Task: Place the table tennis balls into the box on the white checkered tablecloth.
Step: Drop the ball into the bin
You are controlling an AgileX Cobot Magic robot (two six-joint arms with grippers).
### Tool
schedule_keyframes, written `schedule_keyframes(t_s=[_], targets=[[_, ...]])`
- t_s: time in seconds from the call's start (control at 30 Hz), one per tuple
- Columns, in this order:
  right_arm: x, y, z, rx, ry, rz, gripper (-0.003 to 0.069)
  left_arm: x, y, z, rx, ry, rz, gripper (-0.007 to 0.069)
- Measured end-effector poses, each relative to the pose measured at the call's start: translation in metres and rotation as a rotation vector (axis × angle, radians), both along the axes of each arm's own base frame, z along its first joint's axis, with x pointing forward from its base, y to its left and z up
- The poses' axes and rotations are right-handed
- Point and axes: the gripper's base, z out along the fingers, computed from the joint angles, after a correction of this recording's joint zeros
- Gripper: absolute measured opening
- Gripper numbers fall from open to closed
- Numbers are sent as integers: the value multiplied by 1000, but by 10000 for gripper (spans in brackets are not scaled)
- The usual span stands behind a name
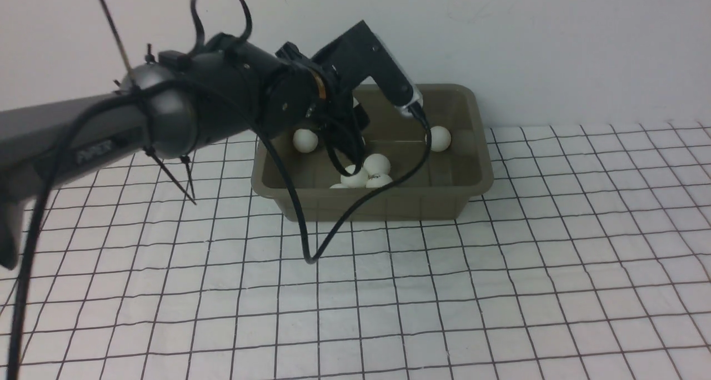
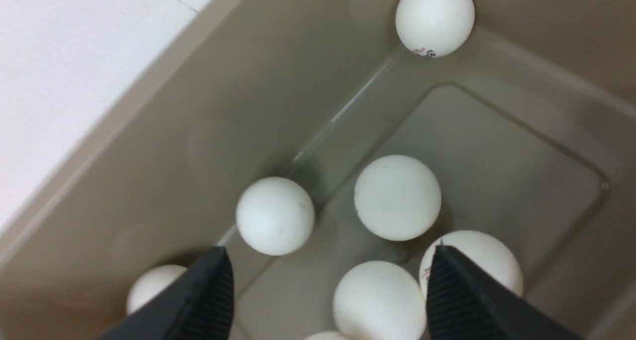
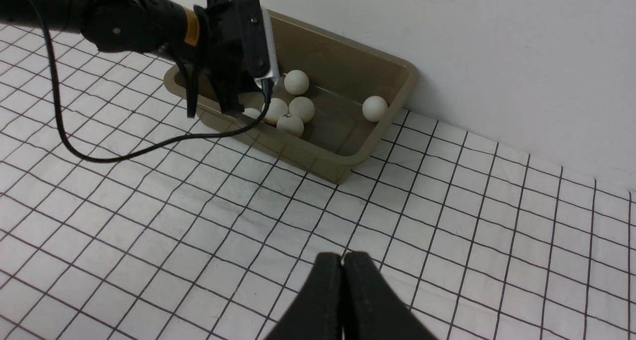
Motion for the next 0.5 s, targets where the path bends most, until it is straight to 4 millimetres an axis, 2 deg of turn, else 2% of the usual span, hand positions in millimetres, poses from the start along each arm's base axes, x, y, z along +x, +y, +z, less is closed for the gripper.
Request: schedule_keyframes(t_s=[0.1, 0.13, 0.17, 0.3, 0.37, 0.43, 0.5], targets=[[0, 0, 0, 2, 1, 1, -18, -9, 6, 36, 0, -45, 3, 419], [0, 0, 0, 2, 1, 1, -18, -15, 10, 53, 0, -55, 10, 377], [0, 0, 0, 1, 0, 2, -18, -25, 16, 78, -11, -73, 25, 320], [0, 0, 0, -29, -14, 15, -18, -68, 44, 147, -34, -73, 93, 78], [1, -2, 0, -61, -27, 6, -18, -94, 58, 170, -35, -70, 115, 21], [2, -5, 0, -90, -39, -15, -18, -121, 73, 184, -47, -65, 131, -2], [4, -9, 0, -125, -53, -43, -18, -144, 85, 187, -63, -57, 139, -4]])
